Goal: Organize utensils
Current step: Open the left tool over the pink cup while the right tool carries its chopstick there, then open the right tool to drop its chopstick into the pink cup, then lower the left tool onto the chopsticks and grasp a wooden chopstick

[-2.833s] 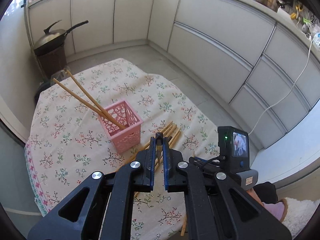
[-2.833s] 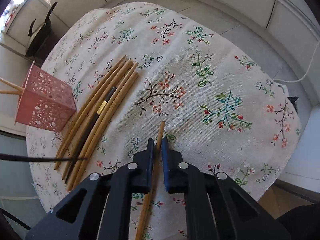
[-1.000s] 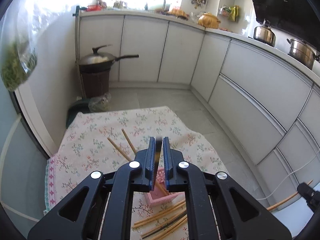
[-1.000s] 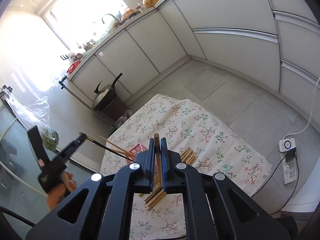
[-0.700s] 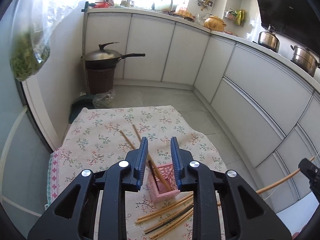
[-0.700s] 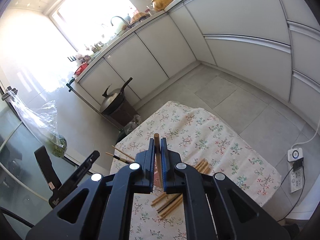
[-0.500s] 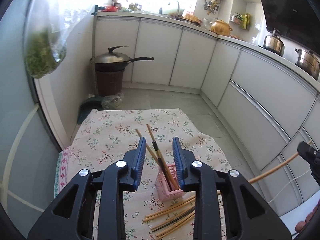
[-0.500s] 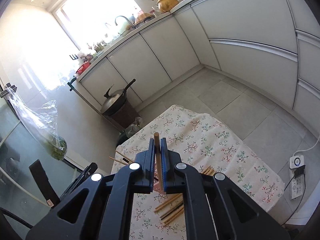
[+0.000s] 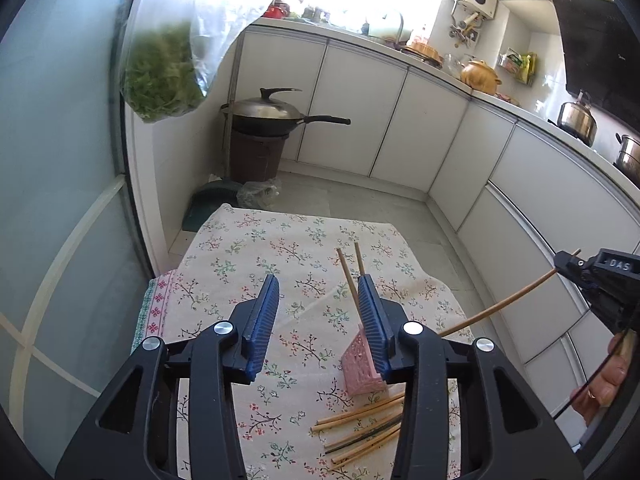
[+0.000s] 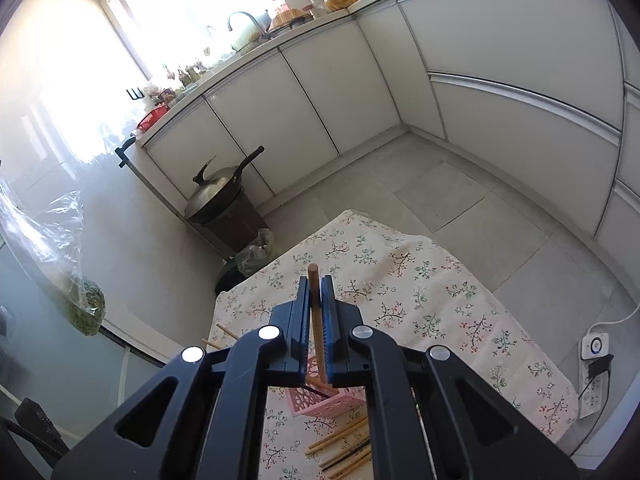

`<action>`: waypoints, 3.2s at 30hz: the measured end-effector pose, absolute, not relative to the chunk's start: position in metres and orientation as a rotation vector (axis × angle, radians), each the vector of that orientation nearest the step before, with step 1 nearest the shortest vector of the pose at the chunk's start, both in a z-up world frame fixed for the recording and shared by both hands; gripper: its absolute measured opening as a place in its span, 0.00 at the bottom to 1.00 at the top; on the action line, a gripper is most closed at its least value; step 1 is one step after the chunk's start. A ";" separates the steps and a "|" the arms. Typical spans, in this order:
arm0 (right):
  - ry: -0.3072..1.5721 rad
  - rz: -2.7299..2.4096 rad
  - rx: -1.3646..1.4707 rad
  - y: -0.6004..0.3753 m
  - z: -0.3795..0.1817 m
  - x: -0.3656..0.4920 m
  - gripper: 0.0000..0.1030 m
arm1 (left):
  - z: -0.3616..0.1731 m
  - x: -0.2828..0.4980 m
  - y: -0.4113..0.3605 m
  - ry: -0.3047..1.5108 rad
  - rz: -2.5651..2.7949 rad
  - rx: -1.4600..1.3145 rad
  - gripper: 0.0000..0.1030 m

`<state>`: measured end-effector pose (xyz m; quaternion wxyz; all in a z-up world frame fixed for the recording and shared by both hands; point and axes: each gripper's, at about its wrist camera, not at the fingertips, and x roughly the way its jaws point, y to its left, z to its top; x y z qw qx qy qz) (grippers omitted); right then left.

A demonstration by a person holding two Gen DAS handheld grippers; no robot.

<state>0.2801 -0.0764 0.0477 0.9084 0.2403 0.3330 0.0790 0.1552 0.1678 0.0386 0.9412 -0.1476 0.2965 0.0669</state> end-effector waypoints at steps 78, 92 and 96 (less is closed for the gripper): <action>0.970 -0.131 0.522 -0.224 -0.163 0.143 0.93 | -0.106 0.203 -0.053 1.122 -0.401 0.196 0.93; 0.900 -0.088 0.704 -0.253 -0.172 0.128 0.93 | -0.153 0.267 -0.114 1.291 -0.615 0.155 0.91; 0.917 -0.084 0.759 -0.261 -0.178 0.129 0.93 | -0.156 0.284 -0.114 1.312 -0.632 0.098 0.82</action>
